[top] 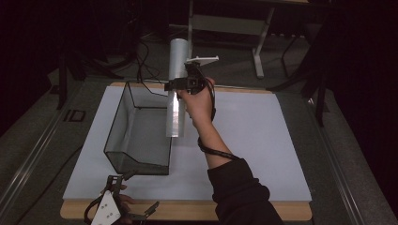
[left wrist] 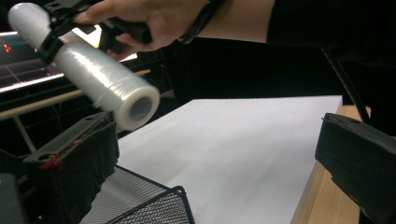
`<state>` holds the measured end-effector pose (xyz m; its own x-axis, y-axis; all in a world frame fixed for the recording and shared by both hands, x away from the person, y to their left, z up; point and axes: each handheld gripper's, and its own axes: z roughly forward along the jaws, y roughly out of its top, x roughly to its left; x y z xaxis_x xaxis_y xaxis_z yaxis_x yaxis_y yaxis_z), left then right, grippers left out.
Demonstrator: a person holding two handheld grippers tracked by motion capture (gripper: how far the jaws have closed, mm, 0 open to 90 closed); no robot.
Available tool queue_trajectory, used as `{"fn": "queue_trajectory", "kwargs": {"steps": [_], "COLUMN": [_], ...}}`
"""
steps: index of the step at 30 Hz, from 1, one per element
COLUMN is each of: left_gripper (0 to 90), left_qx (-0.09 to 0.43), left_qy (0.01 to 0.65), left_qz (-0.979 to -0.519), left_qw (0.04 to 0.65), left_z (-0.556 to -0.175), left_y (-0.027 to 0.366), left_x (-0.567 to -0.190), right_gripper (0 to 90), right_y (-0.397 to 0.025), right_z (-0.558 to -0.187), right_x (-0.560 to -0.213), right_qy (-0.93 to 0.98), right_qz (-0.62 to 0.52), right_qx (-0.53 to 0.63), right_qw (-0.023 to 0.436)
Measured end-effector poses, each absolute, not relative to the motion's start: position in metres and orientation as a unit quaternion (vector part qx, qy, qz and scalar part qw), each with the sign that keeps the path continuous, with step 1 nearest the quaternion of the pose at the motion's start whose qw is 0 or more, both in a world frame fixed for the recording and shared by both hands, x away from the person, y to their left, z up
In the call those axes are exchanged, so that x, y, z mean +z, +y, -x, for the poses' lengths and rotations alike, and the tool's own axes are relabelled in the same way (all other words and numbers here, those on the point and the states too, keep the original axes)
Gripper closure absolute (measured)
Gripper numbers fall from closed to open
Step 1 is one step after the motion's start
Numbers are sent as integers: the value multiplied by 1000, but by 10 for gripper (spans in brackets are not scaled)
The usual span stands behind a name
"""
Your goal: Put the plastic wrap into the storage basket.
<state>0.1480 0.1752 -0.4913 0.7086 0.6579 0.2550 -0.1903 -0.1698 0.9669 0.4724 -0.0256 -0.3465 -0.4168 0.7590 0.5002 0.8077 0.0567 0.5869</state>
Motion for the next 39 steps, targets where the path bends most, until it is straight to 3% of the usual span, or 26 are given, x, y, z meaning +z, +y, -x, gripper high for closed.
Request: {"fn": "queue_trajectory", "kwargs": {"steps": [16, 27, 39], "left_gripper": [0, 0, 0], "left_qx": [341, 336, 338], "left_qy": [161, 160, 158], "left_qz": [-693, -695, -695], "left_qw": [615, 615, 614], "left_z": [-148, -148, -148], "left_y": [175, 173, 174], "left_x": [-493, -494, -494], "right_gripper": [320, 320, 320], "right_y": [15, 20, 24], "right_z": [-466, -464, -453], "right_x": [-408, -446, -469], "right_qy": [-706, -707, -723], "right_qz": [541, 557, 567], "right_qx": [-453, -426, -383], "right_qw": [59, 89, 90]}}
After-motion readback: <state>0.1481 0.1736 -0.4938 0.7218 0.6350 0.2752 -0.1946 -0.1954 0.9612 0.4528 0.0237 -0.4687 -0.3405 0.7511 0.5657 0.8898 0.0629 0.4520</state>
